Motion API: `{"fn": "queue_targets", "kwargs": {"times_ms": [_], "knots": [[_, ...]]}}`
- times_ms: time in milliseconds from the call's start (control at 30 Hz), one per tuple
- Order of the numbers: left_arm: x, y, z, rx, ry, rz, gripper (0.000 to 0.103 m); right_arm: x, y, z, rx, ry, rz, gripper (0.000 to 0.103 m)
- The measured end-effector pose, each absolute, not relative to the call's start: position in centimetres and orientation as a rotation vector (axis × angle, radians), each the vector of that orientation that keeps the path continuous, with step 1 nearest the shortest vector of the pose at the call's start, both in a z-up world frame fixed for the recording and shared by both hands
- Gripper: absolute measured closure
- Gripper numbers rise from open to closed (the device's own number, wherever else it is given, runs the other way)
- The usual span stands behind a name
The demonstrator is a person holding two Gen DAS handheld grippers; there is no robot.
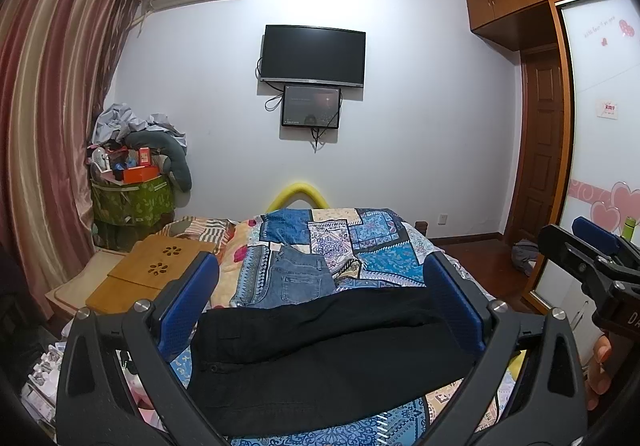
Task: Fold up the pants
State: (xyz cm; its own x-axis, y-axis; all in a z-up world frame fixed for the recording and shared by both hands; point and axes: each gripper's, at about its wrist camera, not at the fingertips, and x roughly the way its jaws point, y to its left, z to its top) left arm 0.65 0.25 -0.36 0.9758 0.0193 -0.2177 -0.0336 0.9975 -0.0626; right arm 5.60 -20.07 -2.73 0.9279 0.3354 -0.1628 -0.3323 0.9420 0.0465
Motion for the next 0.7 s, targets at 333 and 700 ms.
{"fn": "queue_targets", "kwargs": {"times_ms": [333, 700], "knots": [[0.51, 0.13, -0.27, -0.064, 0.219, 0.025, 0.000, 5.65, -20.19, -2.58, 0.020, 0.171, 0.341, 0.000], [0.47, 0.07, -0.27, -0.064, 0.221, 0.023, 0.000, 5.63, -20.20, -2.65, 0.020, 0.171, 0.340, 0.000]]}}
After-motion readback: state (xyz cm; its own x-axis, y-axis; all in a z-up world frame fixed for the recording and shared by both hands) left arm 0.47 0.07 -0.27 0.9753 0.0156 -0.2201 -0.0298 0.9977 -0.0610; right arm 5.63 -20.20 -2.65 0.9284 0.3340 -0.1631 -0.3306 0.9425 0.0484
